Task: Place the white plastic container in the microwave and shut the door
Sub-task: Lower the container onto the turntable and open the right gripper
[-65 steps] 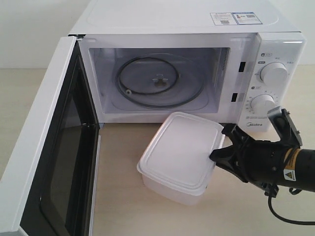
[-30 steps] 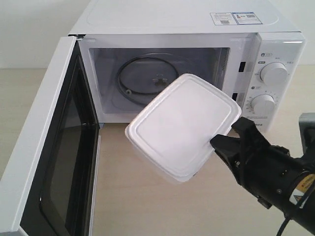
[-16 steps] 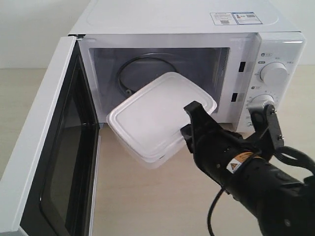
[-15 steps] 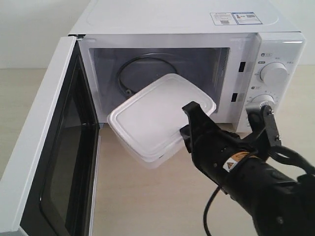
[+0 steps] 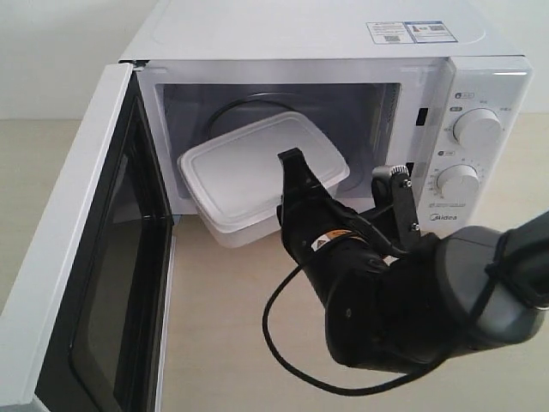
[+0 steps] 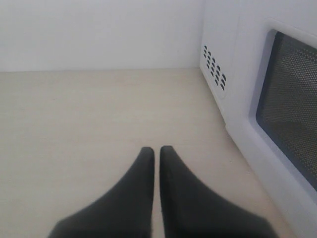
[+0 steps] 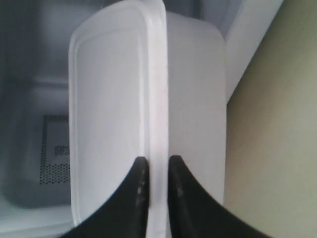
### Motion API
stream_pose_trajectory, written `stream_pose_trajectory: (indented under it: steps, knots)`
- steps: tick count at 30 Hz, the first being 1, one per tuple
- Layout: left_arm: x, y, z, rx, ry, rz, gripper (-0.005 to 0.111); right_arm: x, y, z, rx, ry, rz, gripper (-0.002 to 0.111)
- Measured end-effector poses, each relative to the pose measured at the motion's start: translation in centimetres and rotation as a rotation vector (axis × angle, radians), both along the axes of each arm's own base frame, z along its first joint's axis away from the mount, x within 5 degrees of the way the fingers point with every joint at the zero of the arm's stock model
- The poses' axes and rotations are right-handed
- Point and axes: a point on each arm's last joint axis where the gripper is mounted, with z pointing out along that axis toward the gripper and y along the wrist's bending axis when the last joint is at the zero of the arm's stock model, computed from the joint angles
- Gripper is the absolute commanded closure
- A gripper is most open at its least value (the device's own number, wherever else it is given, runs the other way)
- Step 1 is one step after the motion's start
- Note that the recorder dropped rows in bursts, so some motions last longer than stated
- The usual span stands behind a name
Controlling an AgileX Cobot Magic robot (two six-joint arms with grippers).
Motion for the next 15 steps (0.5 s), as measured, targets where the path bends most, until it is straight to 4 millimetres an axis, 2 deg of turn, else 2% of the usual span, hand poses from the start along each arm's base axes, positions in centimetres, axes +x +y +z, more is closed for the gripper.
stream_pose_trajectory:
  steps: [6, 15]
  knots:
    - [0.0, 0.0, 0.0, 0.000, 0.000, 0.000, 0.102, 1.0, 0.3, 0.2, 0.034, -0.031, -0.078, 0.108]
    - [0.0, 0.0, 0.0, 0.000, 0.000, 0.000, 0.102, 3.2, -1.0, 0.8, 0.052, -0.043, -0.148, 0.108]
